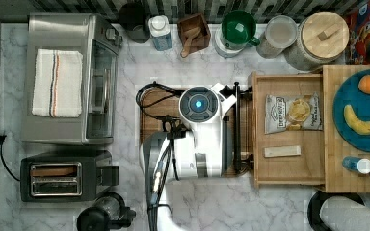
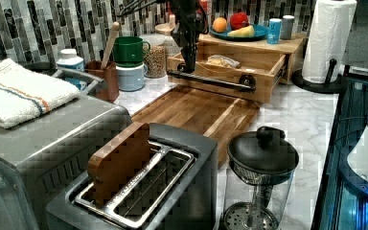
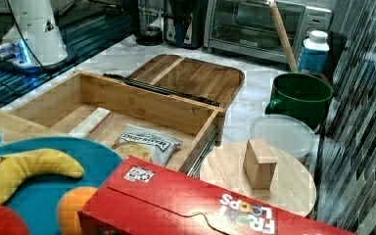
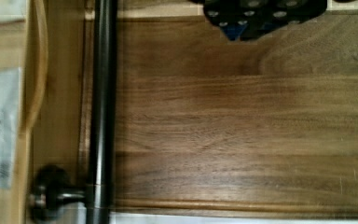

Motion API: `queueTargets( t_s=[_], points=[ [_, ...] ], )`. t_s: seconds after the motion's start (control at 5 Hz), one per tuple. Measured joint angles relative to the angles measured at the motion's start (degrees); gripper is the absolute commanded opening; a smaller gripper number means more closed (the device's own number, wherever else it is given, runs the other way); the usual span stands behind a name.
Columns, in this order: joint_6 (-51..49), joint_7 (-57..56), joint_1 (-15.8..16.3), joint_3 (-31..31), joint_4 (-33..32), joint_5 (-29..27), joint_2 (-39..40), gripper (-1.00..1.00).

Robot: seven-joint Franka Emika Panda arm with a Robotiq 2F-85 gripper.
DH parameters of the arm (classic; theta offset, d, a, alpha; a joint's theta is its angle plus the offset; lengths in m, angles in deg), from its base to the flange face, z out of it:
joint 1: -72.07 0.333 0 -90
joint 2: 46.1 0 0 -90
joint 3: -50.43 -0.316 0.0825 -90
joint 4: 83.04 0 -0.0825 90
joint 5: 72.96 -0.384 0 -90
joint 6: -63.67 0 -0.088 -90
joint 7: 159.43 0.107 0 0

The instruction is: Close the drawer.

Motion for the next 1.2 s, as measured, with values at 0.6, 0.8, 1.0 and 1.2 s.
queueTargets(
  t_s=[0.6, 0.8, 1.0, 1.2],
  points=[
    [5.6, -2.0, -0.3, 0.4, -2.9, 0.2, 5.3, -1.00],
    [9.8, -2.1, -0.4, 1.0, -4.7, 0.3, 5.3, -1.00],
    [11.8, -4.7, -1.2, 1.2, -5.5, 0.3, 5.3, -1.00],
    [14.3, -8.4, -2.8, 1.2, -5.7, 0.3, 5.3, -1.00]
  ],
)
